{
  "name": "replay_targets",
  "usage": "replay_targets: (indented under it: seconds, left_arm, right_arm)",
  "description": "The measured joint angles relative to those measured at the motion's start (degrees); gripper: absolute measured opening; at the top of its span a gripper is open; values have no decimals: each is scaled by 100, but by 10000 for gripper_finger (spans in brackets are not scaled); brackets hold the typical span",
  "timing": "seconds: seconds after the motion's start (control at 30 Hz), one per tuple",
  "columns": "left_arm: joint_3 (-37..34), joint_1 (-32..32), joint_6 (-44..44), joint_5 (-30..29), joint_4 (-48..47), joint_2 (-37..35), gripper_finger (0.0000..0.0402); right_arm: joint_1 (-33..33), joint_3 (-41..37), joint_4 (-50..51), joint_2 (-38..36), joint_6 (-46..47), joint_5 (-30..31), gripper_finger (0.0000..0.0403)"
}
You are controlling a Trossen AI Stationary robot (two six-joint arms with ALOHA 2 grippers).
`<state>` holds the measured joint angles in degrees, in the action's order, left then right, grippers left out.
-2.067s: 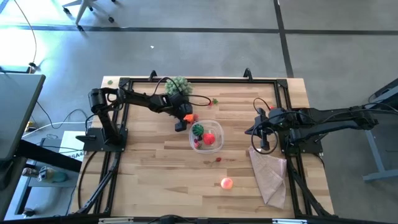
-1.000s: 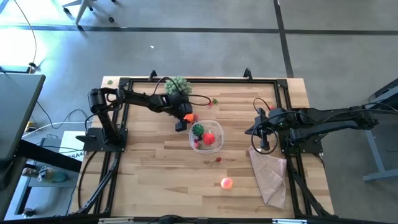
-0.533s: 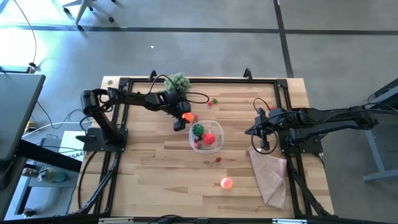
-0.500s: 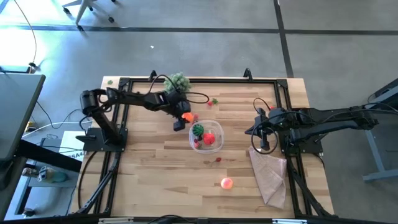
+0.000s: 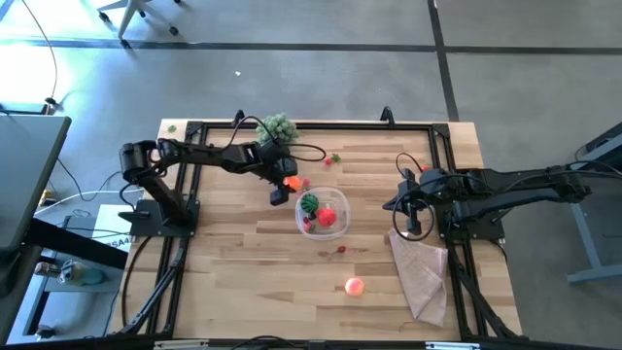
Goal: Pick and placing Produce into tupperware
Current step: Put the pumpkin into the transparent container
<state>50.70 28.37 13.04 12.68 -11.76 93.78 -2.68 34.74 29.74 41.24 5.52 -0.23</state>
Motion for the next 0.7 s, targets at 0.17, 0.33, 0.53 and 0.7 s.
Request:
replay_targets:
  seconds: [0.17, 0.33, 0.53, 0.7]
  left_arm:
    - [2, -146, -6, -60, 37, -327, 237]
    - [2, -426, -68, -124, 213, -621, 235]
    - [336, -988, -112, -689, 102, -689, 237]
    - [559, -1552, -3, -1028, 86, -656, 235]
  right_arm:
    - [0, 0, -2, 2, 0, 0, 0]
    - [0, 0, -1, 1, 0, 0, 0]
    - [0, 0, 2, 2, 0, 0, 0]
    - [0, 0, 0, 1, 0, 0, 0]
